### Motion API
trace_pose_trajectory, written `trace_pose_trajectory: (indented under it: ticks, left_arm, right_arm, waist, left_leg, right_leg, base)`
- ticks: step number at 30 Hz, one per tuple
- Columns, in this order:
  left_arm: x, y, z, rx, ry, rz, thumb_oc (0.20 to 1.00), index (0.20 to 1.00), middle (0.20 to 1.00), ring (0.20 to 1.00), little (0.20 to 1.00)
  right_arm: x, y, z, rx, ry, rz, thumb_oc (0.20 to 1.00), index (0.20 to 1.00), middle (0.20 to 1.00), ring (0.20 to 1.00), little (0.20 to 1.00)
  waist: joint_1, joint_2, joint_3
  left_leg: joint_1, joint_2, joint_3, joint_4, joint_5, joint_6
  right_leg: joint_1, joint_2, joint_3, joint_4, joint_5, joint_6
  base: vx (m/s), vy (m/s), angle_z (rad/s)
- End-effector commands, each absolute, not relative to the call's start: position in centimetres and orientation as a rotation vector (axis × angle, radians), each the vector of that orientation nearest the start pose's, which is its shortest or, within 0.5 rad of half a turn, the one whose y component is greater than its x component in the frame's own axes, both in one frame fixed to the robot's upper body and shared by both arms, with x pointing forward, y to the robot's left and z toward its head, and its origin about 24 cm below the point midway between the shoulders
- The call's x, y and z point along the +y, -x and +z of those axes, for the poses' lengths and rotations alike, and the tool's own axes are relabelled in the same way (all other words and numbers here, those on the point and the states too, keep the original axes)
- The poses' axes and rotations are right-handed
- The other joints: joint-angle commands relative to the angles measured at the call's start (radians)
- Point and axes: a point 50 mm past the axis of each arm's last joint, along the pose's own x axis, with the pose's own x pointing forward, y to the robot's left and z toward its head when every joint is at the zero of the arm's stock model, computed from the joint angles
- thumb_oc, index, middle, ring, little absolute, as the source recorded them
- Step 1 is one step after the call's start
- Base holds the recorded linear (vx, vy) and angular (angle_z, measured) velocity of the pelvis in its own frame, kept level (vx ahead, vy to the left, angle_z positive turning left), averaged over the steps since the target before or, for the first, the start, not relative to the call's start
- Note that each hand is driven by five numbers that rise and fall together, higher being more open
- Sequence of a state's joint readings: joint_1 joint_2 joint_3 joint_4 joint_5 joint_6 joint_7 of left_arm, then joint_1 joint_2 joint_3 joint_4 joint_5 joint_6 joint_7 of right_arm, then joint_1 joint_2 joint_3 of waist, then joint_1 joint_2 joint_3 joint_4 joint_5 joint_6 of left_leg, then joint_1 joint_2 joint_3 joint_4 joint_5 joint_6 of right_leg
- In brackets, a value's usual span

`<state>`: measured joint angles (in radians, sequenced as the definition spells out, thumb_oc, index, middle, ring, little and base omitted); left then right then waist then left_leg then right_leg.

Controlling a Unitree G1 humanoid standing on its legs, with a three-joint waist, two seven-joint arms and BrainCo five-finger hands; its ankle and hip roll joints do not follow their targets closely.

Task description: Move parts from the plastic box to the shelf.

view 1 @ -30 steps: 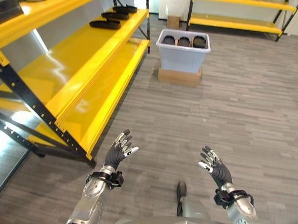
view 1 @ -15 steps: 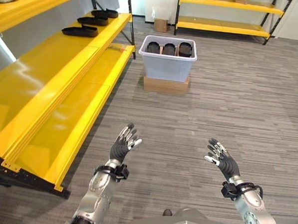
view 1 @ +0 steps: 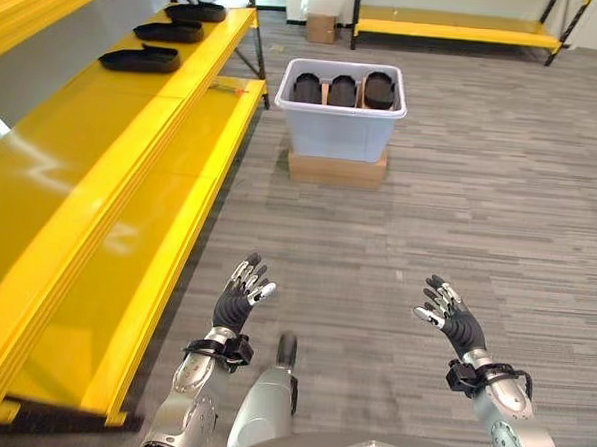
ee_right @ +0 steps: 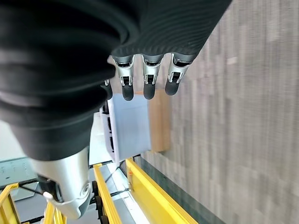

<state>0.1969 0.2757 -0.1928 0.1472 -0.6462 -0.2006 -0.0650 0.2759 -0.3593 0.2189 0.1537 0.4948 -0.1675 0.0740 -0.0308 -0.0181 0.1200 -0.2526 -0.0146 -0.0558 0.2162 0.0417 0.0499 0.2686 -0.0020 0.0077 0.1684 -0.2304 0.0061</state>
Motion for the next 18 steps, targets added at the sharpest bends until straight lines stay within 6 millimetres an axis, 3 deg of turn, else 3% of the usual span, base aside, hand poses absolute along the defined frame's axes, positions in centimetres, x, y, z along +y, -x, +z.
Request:
trace_pose_trajectory:
  ticks: [1,5,6,8,9,10,11,14,18]
  left_arm:
    - [18.56,-20.58,0.69,0.066,0.335,-0.104,1.0,1.0,1.0,1.0,1.0]
    - [18.57,-20.65,0.73,0.072,0.313,-0.112,1.0,1.0,1.0,1.0,1.0]
    - [18.61,-20.65,0.69,0.074,0.306,-0.112,1.0,1.0,1.0,1.0,1.0]
    - [18.58,-20.84,0.88,0.07,0.281,-0.118,1.0,1.0,1.0,1.0,1.0]
    - [18.64,-20.95,0.96,0.068,0.277,-0.118,1.0,1.0,1.0,1.0,1.0]
    - [18.71,-21.01,1.08,0.064,0.27,-0.12,1.0,1.0,1.0,1.0,1.0]
    - [18.75,-20.92,1.09,0.069,0.247,-0.125,1.0,1.0,1.0,1.0,1.0]
    - [18.71,-20.76,0.89,0.078,0.252,-0.127,1.0,1.0,1.0,1.0,1.0]
    - [18.77,-20.5,0.73,0.077,0.266,-0.127,1.0,1.0,1.0,1.0,1.0]
  right_arm:
    - [-18.98,-18.84,-1.86,0.2,-0.183,0.115,1.0,1.0,1.0,1.0,1.0]
    - [-18.87,-18.91,-1.88,0.201,-0.182,0.122,1.0,1.0,1.0,1.0,1.0]
    - [-18.77,-18.88,-1.94,0.203,-0.187,0.123,1.0,1.0,1.0,1.0,1.0]
    - [-18.55,-18.93,-1.97,0.201,-0.191,0.124,1.0,1.0,1.0,1.0,1.0]
    - [-18.5,-18.98,-1.89,0.197,-0.193,0.126,1.0,1.0,1.0,1.0,1.0]
    - [-18.43,-19.0,-1.81,0.193,-0.194,0.13,1.0,1.0,1.0,1.0,1.0]
    - [-18.32,-18.82,-1.82,0.194,-0.193,0.135,1.0,1.0,1.0,1.0,1.0]
    - [-18.35,-18.66,-1.84,0.197,-0.197,0.136,1.0,1.0,1.0,1.0,1.0]
    - [-18.44,-18.58,-1.85,0.201,-0.231,0.133,1.0,1.0,1.0,1.0,1.0]
  waist:
    - [0.023,-0.025,-0.06]
    - [0.027,-0.029,-0.073]
    - [0.026,-0.028,-0.07]
    - [0.021,-0.022,-0.056]
    - [0.015,-0.01,-0.048]
    - [0.005,0.004,-0.034]
    - [-0.005,0.029,-0.025]
    - [-0.031,0.036,-0.015]
    - [-0.067,0.023,0.003]
  left_leg:
    - [0.063,-0.023,0.043,0.01,-0.073,-0.018]
    - [0.073,-0.055,0.054,0.038,-0.127,0.012]
    - [0.087,-0.059,0.051,0.036,-0.136,0.019]
    - [0.127,-0.075,0.046,0.035,-0.159,0.045]
    - [0.149,-0.07,0.042,0.022,-0.161,0.051]
    - [0.168,-0.062,0.041,0.011,-0.159,0.059]
    - [0.224,-0.051,0.037,-0.025,-0.152,0.061]
    - [0.276,-0.054,0.017,-0.041,-0.158,0.055]
    - [0.354,-0.069,-0.003,-0.066,-0.204,0.032]
  right_leg:
    - [-0.159,-0.103,0.011,0.021,0.147,0.078]
    - [-0.178,-0.135,0.013,0.102,0.197,0.098]
    - [-0.2,-0.135,0.015,0.152,0.23,0.1]
    - [-0.27,-0.13,0.028,0.336,0.36,0.114]
    - [-0.314,-0.122,0.028,0.405,0.383,0.112]
    - [-0.355,-0.108,0.016,0.467,0.388,0.106]
    - [-0.433,-0.114,-0.039,0.506,0.334,0.093]
    - [-0.498,-0.101,-0.058,0.461,0.282,0.079]
    - [-0.544,-0.104,-0.064,0.124,0.309,0.103]
  base:
    - [0.26,0.141,-0.06]
    - [0.22,0.14,0.04]
    - [0.08,0.079,0.15]
    - [0.15,0.15,0.2]
    - [0.15,0.165,0.33]
    - [0.27,0.194,0.29]
    - [0.22,0.141,0.23]
    - [0.24,0.047,0.05]
    - [0.33,-0.086,0.46]
